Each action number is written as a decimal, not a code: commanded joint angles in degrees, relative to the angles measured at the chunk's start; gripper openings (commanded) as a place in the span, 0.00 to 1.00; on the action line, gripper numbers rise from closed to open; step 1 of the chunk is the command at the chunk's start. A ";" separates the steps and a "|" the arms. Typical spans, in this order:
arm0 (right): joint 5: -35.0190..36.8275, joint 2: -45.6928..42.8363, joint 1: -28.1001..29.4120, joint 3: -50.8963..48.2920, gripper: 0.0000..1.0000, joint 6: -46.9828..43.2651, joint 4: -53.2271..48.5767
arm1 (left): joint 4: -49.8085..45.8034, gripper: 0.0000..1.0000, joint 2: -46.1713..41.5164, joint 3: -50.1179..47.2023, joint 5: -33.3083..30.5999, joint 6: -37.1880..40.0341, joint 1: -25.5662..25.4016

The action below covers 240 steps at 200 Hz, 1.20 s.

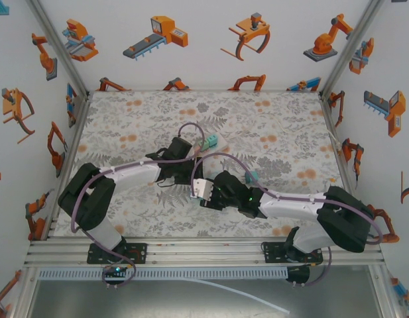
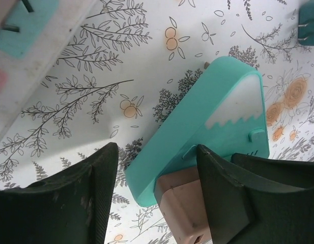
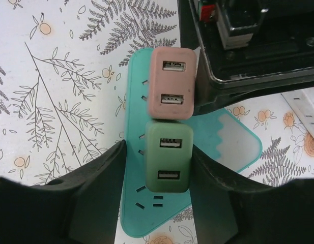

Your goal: Pull the plug off the socket

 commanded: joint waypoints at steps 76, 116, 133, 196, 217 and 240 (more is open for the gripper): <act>-0.78 -4.23 0.18 2.69 0.30 -1.87 -0.64 | -6.20 0.56 2.39 -3.20 -8.47 0.55 -2.31; -2.60 -5.12 0.17 2.88 0.18 -1.81 -1.43 | -7.90 0.55 3.41 -3.53 -13.30 -0.75 -2.66; -3.13 -5.88 0.09 1.39 0.16 -0.39 1.88 | -6.69 0.54 3.37 -4.37 -12.90 -1.45 -2.66; -4.48 -7.81 -3.53 -2.73 0.08 4.56 8.08 | -6.82 0.47 3.11 -4.65 -16.60 -2.46 -2.66; -7.46 -6.33 -3.50 -0.08 0.05 0.72 0.92 | -6.78 0.47 3.10 -4.56 -17.08 -2.47 -2.66; -8.17 -4.01 -3.45 2.75 0.05 -1.16 -3.93 | -7.41 0.47 3.93 -4.02 -17.80 -2.11 -3.05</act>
